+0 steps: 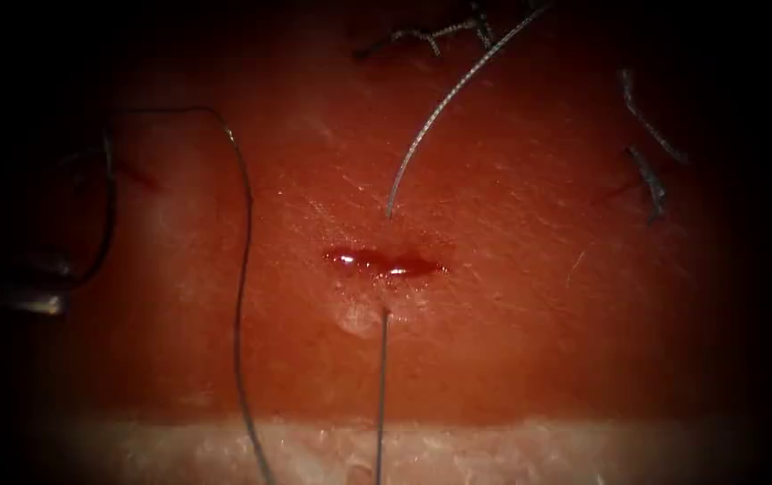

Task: Wound Closure
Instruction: Use the right hand to pull the suture through the cut.

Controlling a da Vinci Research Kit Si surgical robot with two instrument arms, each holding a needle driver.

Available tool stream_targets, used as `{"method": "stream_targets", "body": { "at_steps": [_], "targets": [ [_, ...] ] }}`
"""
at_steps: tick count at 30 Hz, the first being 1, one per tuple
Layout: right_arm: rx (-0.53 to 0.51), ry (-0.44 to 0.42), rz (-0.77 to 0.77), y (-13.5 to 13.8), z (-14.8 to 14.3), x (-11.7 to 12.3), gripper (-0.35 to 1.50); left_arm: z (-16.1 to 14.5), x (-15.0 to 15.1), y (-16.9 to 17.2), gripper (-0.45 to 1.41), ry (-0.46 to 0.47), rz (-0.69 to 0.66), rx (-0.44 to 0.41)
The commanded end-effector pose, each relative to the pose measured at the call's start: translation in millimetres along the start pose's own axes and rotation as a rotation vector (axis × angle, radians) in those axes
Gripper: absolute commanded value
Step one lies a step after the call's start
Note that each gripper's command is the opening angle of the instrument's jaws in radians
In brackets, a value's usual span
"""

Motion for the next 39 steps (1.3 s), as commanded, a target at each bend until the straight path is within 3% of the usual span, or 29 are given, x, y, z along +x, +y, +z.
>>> {"method": "stream_targets", "body": {
  "at_steps": [1, 3, 4, 6, 8, 14, 20, 31, 39],
  "targets": [
    [-0.005, 0.005, 0.013, 1.2, 0.5, -0.5, -0.35, 0.6, -0.2, -0.5, -0.45, 0.001, 0.002, -0.001],
    [-0.008, 0.018, 0.012, 2.0, 0.0, -1.1, -0.35, 0.5, -0.2, -0.5, -0.45, 0.001, 0.002, -0.001],
    [-0.050, 0.025, 0.014, 2.4, -0.5, -1.6, 0.27, 0.5, -0.2, -0.5, -0.45, 0.001, 0.002, -0.001],
    [-0.195, 0.025, -0.046, 3.8, -1.7, -2.7, 1.16, 0.4, -0.3, -0.5, -0.45, 0.001, 0.002, -0.002],
    [-0.289, -0.003, -0.041, 5.2, -2.9, -3.3, 1.30, 0.4, -0.3, -0.5, -0.45, 0.001, 0.002, -0.002],
    [-0.487, -0.059, -0.126, 9.0, -7.8, -4.3, 1.33, 0.4, -0.3, -0.5, -0.45, 0.001, 0.002, -0.003],
    [-0.629, -0.045, -0.155, 12.1, -7.6, -5.4, 1.43, 0.4, -0.3, -0.5, -0.45, 0.001, 0.002, -0.003],
    [-0.590, -0.060, -0.204, 14.6, -1.9, -9.0, 1.36, 0.5, -0.2, -0.4, -0.45, 0.001, 0.002, -0.001],
    [-0.540, -0.079, -0.234, 14.8, -0.8, -10.2, 1.16, 0.5, -0.2, -0.4, -0.45, 0.001, 0.002, 0.000]
  ]
}}
